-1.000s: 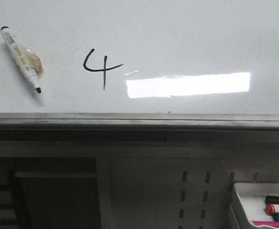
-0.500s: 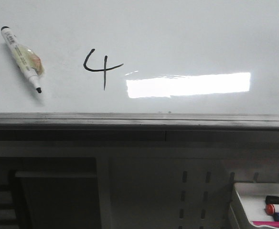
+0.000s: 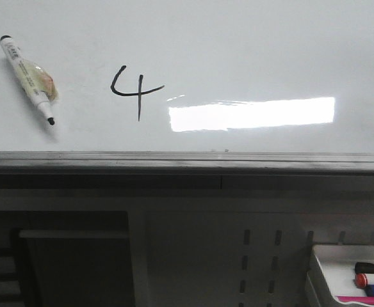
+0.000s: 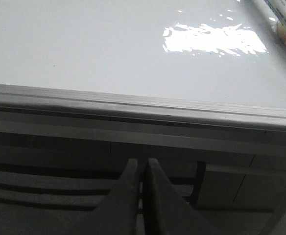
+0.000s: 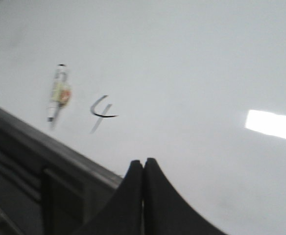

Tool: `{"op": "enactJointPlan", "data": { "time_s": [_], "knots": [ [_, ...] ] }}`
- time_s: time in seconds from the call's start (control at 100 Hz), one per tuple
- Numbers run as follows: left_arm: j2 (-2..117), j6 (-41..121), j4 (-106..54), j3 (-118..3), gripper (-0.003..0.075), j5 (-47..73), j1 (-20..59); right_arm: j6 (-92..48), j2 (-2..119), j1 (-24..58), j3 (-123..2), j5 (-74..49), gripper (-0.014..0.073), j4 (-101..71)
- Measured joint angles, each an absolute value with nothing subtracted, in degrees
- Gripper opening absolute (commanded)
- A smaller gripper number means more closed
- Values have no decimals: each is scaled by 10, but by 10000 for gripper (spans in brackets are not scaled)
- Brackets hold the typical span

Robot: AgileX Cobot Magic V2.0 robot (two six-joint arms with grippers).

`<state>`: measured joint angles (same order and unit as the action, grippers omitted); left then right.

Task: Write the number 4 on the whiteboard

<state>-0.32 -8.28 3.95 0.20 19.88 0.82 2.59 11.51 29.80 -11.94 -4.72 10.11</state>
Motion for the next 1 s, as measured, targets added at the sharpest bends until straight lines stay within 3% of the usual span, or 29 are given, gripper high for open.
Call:
{"op": "enactJointPlan", "data": {
  "time_s": [0.26, 0.45, 0.67, 1.0],
  "knots": [
    [-3, -83, 40, 2, -20, 199, 8, 26, 115, 77, -101, -44, -64, 101],
    [-3, -83, 40, 2, -20, 199, 8, 26, 84, -18, -26, -43, -64, 101],
    [-3, -83, 40, 2, -20, 199, 8, 26, 1, -40, 9, -91, -64, 100],
    [-3, -83, 40, 2, -20, 200, 8, 26, -6, -40, 9, -190, -64, 71]
  ]
}}
